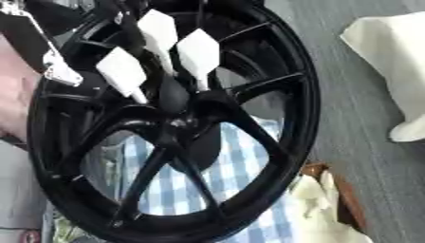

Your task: Pull the pin out of the wheel hub.

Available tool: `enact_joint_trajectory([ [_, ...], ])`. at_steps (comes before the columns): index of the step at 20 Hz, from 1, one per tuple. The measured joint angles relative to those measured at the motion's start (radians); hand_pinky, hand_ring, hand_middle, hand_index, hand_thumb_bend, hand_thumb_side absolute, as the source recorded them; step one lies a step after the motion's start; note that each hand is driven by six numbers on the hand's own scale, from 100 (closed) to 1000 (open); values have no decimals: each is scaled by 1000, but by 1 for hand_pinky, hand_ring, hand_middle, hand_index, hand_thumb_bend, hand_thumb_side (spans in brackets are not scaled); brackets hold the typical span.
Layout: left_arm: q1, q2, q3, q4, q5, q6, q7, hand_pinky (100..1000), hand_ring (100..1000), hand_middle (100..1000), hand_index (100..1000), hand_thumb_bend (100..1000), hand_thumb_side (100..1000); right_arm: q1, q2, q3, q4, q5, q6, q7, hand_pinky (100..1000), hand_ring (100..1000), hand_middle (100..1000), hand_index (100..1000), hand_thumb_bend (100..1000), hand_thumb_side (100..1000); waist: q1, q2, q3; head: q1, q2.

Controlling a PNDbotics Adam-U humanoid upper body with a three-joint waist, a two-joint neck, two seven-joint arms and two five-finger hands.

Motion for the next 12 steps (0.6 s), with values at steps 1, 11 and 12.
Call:
enact_joint_trajectory([
  [1,2,0,0,0,-2,-1,0,875,806,731,868,360,401,0,3,0,0,0,1,-1,793,690,626,716,100,409,1,1,-1,0,0],
  [11,14,0,-6,5,-8,-7,3,853,785,690,849,339,365,-8,12,0,0,-4,7,-8,794,690,626,715,100,412,2,6,-7,4,-17],
  [12,14,0,-6,6,-9,-8,3,850,784,695,847,334,356,-8,13,0,0,-5,8,-8,794,690,626,715,100,412,2,6,-7,4,-18],
])
